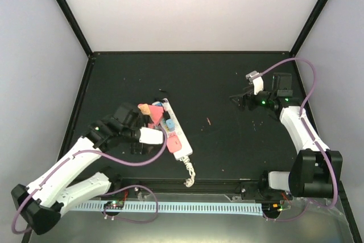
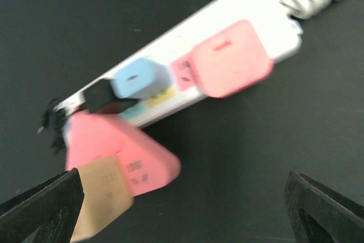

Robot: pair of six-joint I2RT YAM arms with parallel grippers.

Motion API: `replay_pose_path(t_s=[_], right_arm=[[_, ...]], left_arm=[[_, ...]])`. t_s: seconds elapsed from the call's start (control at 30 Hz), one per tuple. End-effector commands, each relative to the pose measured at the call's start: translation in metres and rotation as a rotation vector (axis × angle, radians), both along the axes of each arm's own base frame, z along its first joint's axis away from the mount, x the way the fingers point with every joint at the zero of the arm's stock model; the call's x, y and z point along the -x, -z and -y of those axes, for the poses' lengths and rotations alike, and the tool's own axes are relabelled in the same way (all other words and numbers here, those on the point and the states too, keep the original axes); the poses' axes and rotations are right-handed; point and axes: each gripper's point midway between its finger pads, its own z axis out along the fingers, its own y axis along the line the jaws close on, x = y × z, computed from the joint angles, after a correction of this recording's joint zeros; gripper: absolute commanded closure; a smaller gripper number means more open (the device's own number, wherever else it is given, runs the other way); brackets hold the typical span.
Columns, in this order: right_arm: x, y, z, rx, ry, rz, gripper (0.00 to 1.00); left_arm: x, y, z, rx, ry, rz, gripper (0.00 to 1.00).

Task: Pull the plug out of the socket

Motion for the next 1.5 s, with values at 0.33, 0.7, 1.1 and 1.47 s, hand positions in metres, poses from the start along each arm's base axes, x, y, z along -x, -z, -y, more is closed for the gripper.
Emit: replay_pose_path(t_s=[0.33, 0.7, 1.1, 1.47], right_arm=[[-0.001, 0.003, 0.004, 0.027, 0.004, -0.011, 0.0], [-0.001, 0.004, 0.004, 0.03, 0.004, -0.018, 0.0], [-0.002, 0.005, 0.006, 0.036, 0.013, -0.015, 0.0], [-0.003, 0.004, 0.008, 0.048, 0.03, -0.013, 0.0]], left_arm=[[0.049, 0.047, 0.074, -0.206, 0.394, 0.034, 0.01], [0.042, 0.104, 0.123, -0.416, 0.424, 0.072, 0.01], [-0.005, 0.122, 0.145, -0.412, 0.344, 0.302, 0.01], [-0.051, 0.114, 0.188, -0.313, 0.257, 0.255, 0.01]])
